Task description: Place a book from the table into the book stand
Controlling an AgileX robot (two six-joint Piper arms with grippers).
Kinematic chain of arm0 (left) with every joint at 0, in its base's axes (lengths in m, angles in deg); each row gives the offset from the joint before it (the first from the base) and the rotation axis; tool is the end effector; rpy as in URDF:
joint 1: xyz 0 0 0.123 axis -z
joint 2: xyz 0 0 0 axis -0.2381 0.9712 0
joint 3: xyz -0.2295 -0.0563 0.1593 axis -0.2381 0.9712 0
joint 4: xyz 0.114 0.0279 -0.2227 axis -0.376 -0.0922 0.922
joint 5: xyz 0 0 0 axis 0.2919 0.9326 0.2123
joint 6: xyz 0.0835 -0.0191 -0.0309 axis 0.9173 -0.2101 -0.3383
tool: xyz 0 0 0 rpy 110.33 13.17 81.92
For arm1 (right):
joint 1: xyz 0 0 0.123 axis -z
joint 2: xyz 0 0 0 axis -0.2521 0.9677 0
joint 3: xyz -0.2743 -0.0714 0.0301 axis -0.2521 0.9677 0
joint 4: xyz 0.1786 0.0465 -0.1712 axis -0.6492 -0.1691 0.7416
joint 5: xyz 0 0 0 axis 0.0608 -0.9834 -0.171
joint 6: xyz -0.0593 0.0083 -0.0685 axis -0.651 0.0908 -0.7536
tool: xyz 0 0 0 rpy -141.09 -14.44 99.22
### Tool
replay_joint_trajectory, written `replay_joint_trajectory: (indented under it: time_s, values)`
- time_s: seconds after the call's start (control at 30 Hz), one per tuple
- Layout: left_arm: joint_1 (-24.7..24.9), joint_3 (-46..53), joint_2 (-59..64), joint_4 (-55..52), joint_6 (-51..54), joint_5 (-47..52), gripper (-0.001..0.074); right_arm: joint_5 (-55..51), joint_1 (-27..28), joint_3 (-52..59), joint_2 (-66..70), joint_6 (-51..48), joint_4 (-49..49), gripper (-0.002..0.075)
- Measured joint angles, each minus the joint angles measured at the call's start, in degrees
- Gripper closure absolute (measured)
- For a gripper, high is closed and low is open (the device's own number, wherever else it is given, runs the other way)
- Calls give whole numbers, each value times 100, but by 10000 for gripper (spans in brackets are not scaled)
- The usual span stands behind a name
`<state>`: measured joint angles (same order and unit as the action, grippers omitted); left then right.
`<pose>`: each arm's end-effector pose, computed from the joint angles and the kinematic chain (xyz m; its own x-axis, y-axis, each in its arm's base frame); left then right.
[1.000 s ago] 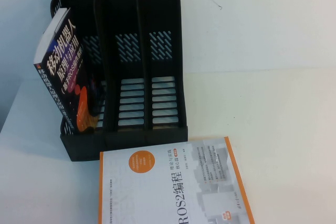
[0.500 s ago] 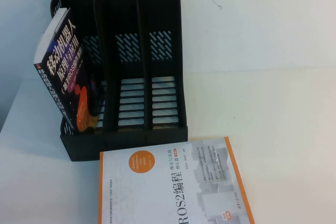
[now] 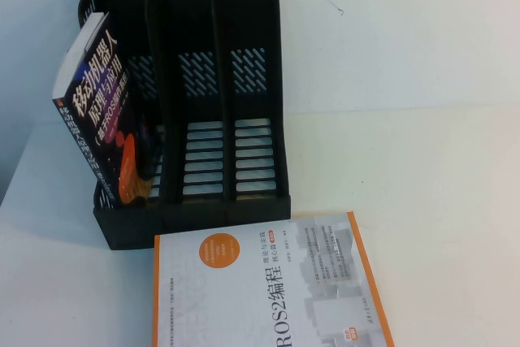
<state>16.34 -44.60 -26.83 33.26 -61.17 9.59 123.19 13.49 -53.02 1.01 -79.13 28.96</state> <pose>0.0301 -0.0014 0.2632 0.7077 -0.0007 -0.7065 0.0228 0.9995 0.0219 0.0287 0.0155 0.2617 0.7201 -0.1062 -0.6857 -0.0471 0.9784 -0.2011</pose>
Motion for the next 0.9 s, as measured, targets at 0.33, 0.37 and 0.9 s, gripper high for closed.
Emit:
replay_joint_trajectory:
  time_s: [0.33,0.37,0.9]
  values:
    - [0,0,0,107,-35,-464,738,2432,0,-12,0,108,-261,718]
    - [0,0,0,86,-82,-280,738,2367,0,-70,0,175,-409,718]
    - [0,-2116,780,265,-656,6166,738,-7644,0,-3305,1235,1275,-690,718]
